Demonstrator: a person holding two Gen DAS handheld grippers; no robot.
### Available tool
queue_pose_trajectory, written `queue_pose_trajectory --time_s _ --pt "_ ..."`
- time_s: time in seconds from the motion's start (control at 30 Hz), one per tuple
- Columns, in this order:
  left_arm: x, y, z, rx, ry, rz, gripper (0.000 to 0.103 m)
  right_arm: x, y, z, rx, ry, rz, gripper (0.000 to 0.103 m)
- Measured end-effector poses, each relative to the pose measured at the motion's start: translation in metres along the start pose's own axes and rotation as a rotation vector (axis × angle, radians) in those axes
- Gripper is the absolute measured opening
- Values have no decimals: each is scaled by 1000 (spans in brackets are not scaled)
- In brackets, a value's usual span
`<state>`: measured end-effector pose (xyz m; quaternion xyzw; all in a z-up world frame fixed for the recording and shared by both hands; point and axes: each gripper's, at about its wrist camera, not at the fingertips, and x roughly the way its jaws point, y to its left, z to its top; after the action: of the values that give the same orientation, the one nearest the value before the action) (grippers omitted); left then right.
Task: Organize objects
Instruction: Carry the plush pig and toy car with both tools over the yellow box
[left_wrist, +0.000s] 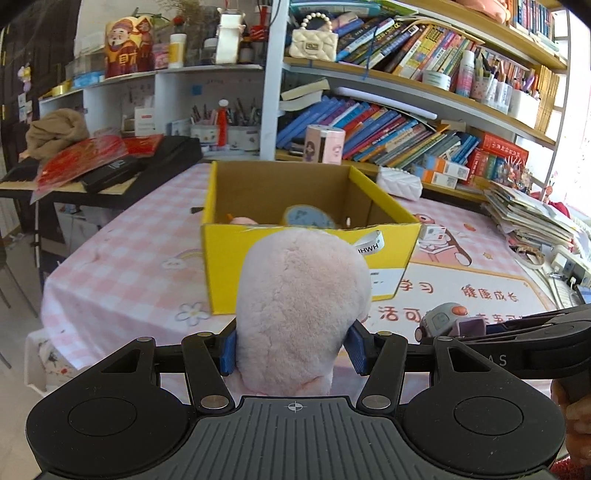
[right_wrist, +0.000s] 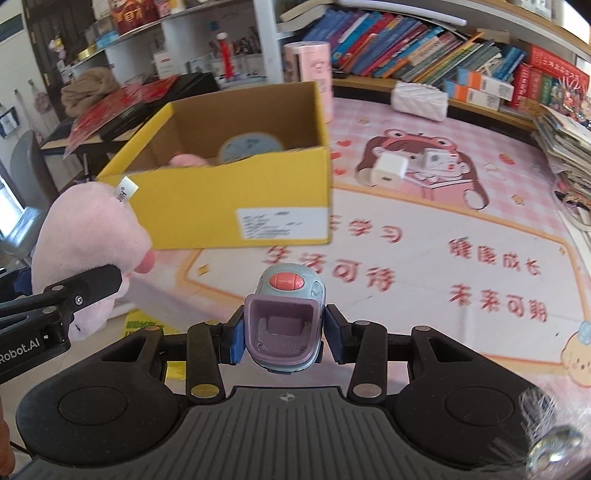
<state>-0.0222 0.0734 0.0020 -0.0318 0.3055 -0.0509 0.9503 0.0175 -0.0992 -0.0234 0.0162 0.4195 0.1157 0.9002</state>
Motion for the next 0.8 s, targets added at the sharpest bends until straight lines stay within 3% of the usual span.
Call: queue_pose_trajectory --time_s 0.4,0.8 --pt "-26 20 -6 -10 -53 3 55 -10 34 -6 -26 -13 16 40" --pt "-28 19 10 -5 -104 -7 55 -14 39 5 -59 -45 8 40"
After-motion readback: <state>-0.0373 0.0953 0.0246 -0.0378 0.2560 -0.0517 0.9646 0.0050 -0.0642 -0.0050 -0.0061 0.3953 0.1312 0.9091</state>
